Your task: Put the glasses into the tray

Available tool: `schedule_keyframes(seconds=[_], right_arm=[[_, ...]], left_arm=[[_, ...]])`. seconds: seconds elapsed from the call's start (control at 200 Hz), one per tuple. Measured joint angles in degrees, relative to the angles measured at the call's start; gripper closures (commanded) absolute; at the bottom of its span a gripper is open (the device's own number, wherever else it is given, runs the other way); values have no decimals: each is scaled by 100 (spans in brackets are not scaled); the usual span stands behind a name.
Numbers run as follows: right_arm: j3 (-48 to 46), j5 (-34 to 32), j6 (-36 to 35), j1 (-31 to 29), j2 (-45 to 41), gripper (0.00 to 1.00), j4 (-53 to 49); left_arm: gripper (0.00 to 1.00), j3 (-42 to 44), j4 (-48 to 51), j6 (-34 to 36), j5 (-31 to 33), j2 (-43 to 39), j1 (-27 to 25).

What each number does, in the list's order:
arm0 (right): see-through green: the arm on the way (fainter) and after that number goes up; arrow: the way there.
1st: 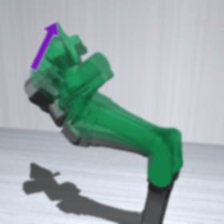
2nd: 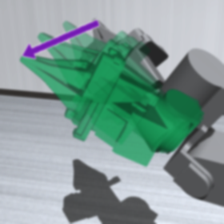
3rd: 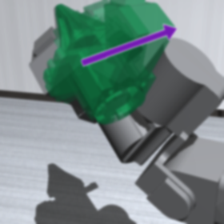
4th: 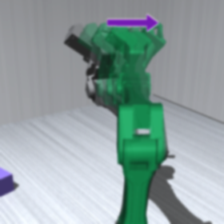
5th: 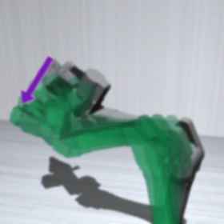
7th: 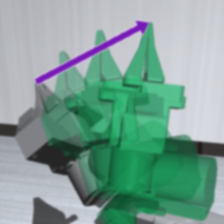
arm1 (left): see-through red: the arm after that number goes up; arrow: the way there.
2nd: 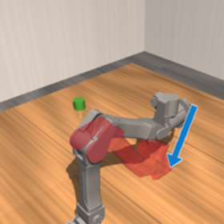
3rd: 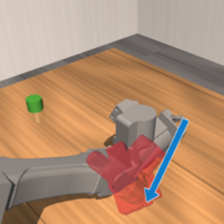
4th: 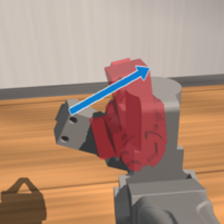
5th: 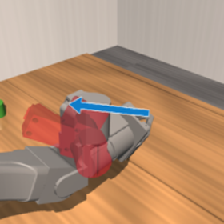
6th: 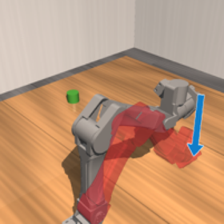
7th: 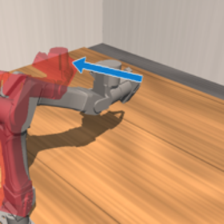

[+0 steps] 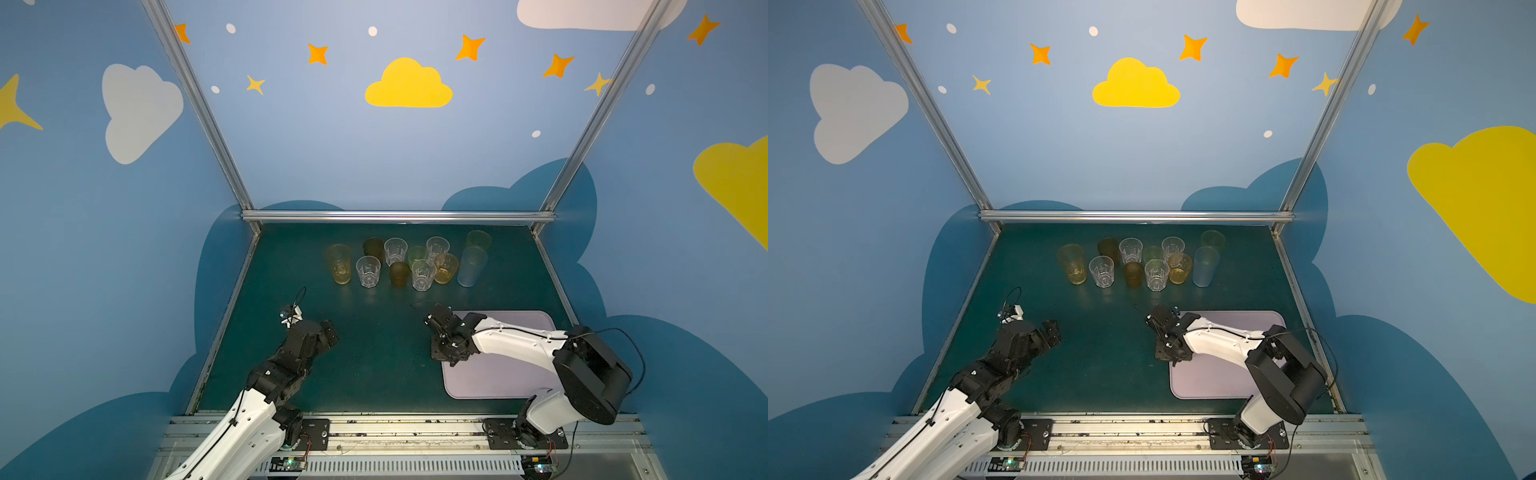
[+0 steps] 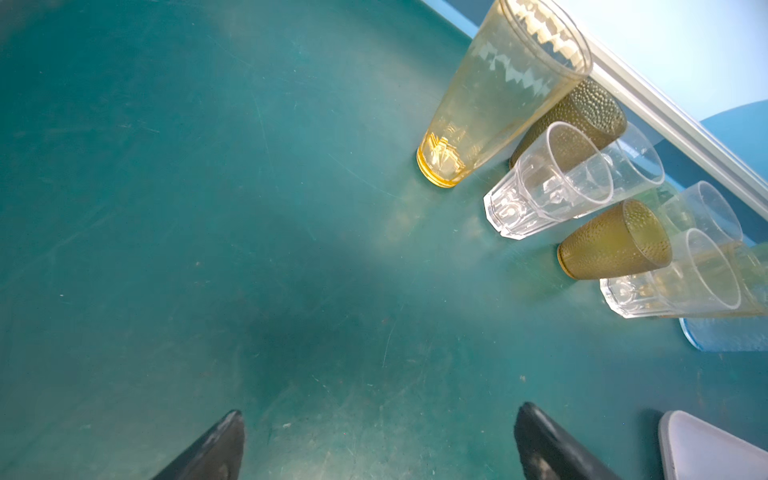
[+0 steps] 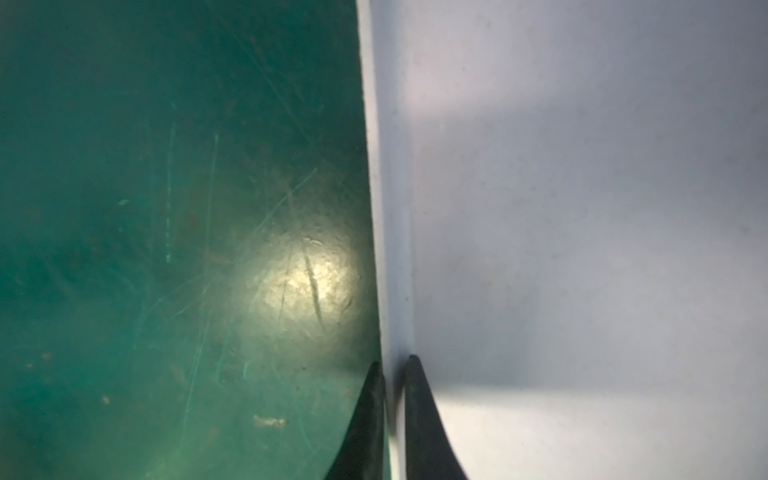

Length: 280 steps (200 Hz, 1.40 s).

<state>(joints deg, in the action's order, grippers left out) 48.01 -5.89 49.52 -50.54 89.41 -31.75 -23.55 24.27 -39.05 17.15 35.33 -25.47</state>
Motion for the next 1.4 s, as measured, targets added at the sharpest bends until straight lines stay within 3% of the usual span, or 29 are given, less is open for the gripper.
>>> schedule_keyframes(seconds=[0.601, 0.811, 0.861, 1.041, 1.402], right_arm=[[1054, 1110, 59, -398, 946, 87, 898], [1209, 1316, -15, -393, 813, 61, 1054], [1209, 1327, -50, -387, 708, 50, 1043], [885, 1189, -63, -249, -240, 27, 1016], [-935, 1038, -247, 490, -2645, 14, 896]], left_arm=[[0, 13, 157, 31, -111, -160, 85], [0, 13, 236, 70, -151, -160, 90], [0, 13, 260, 74, -179, -160, 90], [0, 7, 317, 87, -446, -157, 96], [0, -260, 74, -101, -1392, 393, -192]])
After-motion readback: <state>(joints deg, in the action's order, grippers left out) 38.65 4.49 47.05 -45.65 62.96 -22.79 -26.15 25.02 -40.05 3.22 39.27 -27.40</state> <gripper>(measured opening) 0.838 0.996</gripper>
